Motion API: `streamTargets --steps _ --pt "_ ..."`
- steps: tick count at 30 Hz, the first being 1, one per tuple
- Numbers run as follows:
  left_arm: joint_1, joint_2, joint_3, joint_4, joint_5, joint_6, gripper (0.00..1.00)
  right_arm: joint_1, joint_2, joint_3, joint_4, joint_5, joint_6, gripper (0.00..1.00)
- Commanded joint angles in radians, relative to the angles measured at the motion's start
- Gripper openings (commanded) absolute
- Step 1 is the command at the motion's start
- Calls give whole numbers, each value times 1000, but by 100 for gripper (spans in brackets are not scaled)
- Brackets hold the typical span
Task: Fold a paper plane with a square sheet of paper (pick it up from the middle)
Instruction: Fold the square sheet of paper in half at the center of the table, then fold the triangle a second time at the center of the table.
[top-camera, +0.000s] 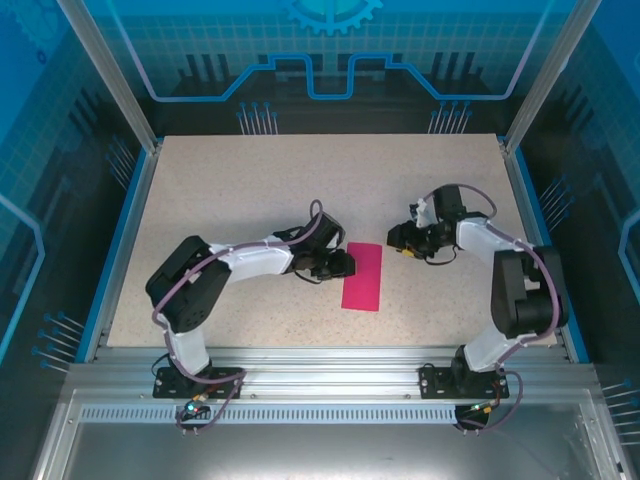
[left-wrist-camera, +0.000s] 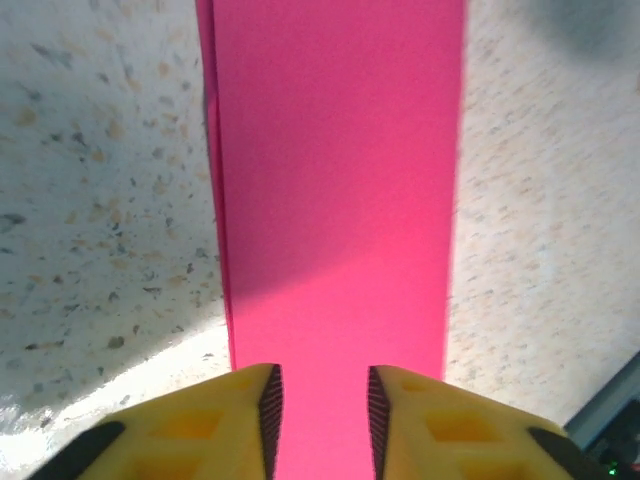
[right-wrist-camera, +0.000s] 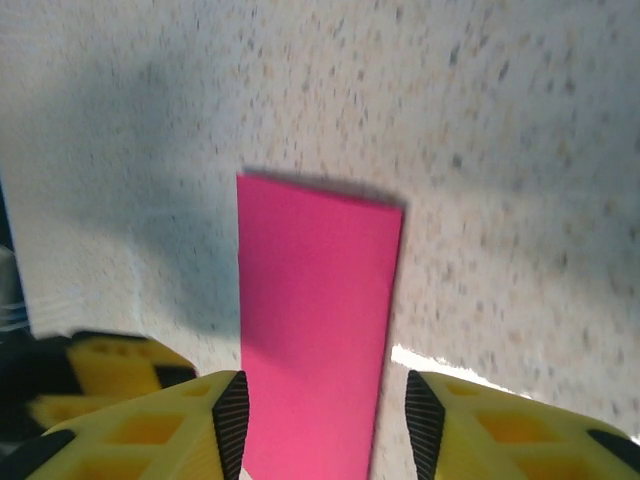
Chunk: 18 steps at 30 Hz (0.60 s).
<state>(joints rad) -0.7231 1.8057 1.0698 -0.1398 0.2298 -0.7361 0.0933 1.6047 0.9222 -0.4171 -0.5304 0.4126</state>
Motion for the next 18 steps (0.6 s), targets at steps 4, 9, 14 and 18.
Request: streamTargets --steps 4,9,14,18 --pt "-2 -83 -93 76 -36 -49 38 147 -137 -139 -66 117 -7 51" --pt "10 -190 -206 109 -39 -39 42 264 -199 -203 -59 266 76 56" --pt "42 -274 -289 144 -33 -57 43 280 -233 -246 -32 290 115 61" --pt "49 -315 -327 167 -52 -60 45 298 -223 -238 -34 296 111 61"
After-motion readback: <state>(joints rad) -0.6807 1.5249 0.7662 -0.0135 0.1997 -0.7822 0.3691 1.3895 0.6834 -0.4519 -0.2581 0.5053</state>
